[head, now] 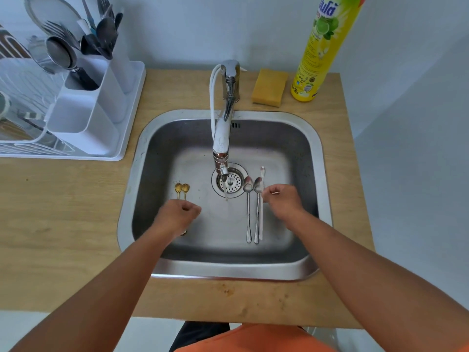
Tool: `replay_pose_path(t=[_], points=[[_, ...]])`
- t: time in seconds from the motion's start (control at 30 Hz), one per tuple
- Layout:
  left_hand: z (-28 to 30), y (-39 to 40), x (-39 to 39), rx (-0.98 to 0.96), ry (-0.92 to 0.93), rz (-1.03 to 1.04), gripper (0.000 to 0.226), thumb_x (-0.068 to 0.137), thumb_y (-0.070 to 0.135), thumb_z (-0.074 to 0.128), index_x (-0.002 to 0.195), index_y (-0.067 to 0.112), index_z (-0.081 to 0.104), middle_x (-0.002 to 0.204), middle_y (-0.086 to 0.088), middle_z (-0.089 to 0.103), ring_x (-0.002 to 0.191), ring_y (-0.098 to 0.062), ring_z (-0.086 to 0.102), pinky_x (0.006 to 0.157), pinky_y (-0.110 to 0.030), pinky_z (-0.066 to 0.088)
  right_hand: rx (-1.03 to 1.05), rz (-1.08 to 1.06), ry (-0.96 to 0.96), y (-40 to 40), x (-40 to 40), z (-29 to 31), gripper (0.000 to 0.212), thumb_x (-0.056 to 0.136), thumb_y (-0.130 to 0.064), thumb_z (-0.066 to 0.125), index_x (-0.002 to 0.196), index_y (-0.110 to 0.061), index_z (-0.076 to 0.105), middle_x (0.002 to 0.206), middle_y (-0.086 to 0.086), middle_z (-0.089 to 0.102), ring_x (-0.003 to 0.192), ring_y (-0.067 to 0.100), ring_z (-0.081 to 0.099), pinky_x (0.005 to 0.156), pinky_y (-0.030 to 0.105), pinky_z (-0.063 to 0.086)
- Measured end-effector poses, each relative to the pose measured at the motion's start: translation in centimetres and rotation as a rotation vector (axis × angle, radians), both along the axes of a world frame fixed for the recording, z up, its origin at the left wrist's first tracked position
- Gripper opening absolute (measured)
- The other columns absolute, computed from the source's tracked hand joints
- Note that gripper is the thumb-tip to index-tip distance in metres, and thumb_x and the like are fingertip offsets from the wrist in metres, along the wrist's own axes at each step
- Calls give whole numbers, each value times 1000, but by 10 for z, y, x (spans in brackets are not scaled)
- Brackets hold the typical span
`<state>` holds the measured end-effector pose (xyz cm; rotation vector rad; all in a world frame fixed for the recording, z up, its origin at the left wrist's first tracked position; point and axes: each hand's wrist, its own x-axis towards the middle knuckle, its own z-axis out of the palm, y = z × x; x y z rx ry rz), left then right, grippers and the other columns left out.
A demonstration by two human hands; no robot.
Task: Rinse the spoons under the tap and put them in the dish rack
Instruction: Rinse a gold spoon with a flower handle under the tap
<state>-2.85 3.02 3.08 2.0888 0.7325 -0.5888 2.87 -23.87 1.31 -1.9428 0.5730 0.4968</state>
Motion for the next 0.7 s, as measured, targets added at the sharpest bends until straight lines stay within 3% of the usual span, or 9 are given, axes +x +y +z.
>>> replay_pose_path(t=[0.17,0.3,0.4,0.57,0.7], points=[[-15,13,14,217,-32,1,14,95,33,72,81,30,70,98,1,74,91,-22,69,89,-43,59,-95,18,54,-6,-9,-13,19,94,-13,67,78,-19,72,79,-3,70,66,6,58,60,21,43],[-21,13,20,339,17,-32,11,94,34,69,95,24,73,102,-4,71,92,-28,67,85,-40,58,-131,15,88,-7,-11,-18,22,95,-7,63,76,-17,70,74,-3,67,64,11,58,52,15,39],[-24,10,22,394,63,-51,16,94,31,67,91,16,73,98,-8,70,86,-30,66,79,-39,57,-158,13,110,-7,-10,-22,22,95,-6,62,77,-16,72,75,1,69,69,18,61,52,16,39],[-31,5,20,479,144,-41,23,92,30,64,96,9,71,94,-12,66,80,-33,63,70,-37,50,-209,12,123,-4,-7,-28,22,93,-10,62,76,-15,74,82,4,73,76,22,66,67,22,46],[-35,4,18,523,155,-38,25,92,34,67,97,10,70,94,-11,67,80,-33,61,71,-37,50,-241,-6,137,-3,-5,-31,29,92,-9,61,65,-17,69,78,1,71,72,21,65,64,22,46]])
